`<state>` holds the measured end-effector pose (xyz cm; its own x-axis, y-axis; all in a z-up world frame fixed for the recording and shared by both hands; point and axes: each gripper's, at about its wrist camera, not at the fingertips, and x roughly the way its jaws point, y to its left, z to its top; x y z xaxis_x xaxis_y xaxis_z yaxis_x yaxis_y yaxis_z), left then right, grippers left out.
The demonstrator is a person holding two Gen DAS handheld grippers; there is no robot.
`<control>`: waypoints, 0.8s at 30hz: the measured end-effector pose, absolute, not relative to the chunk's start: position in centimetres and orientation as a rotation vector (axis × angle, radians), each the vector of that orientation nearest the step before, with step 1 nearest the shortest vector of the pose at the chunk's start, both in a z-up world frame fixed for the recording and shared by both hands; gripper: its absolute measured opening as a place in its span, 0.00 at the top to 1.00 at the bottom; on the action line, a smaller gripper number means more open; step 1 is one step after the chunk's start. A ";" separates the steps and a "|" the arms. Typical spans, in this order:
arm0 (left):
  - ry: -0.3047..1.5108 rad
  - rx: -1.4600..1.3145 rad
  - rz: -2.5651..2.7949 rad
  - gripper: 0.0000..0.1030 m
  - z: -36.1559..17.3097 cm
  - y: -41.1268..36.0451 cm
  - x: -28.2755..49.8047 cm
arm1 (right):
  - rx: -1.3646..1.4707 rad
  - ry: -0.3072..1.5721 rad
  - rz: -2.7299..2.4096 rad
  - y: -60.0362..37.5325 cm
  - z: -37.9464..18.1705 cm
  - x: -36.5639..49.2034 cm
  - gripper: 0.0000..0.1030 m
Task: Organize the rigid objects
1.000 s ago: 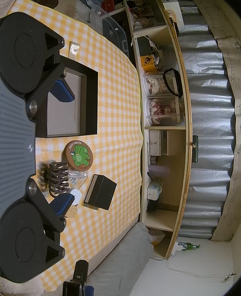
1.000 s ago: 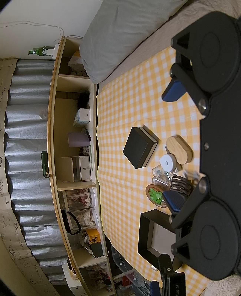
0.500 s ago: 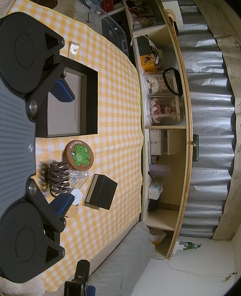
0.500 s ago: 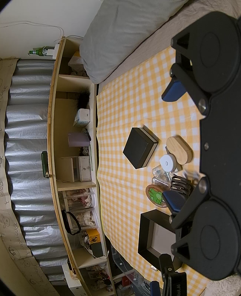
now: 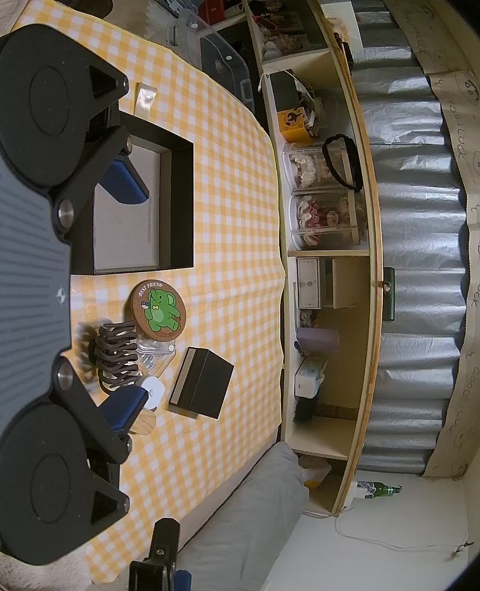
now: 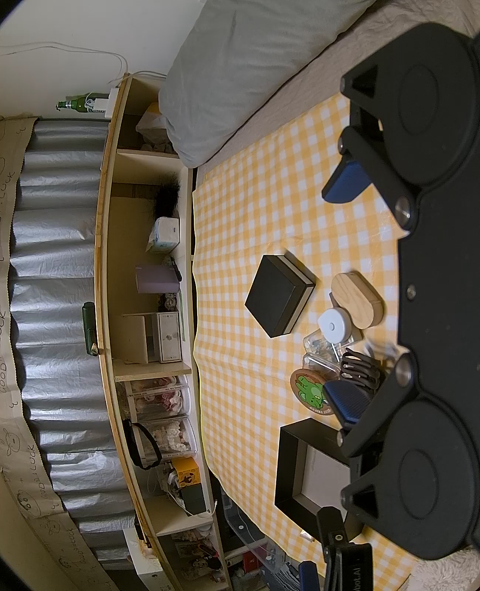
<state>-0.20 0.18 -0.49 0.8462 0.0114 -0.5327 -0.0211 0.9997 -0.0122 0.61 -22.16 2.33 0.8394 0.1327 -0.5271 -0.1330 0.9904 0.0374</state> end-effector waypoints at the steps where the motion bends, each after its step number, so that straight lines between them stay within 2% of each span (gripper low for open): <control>1: 0.562 -0.017 0.017 0.00 -0.4 0.2 -0.2 | -0.001 0.557 0.140 -22.2 2.3 0.6 0.00; 14: 0.515 -0.001 0.072 0.00 0.6 1.5 0.8 | 0.031 0.522 0.160 -22.3 3.0 1.2 0.00; 24: 0.503 -0.067 0.159 0.00 1.1 7.4 3.7 | 0.041 0.431 0.200 -22.6 3.5 5.5 0.00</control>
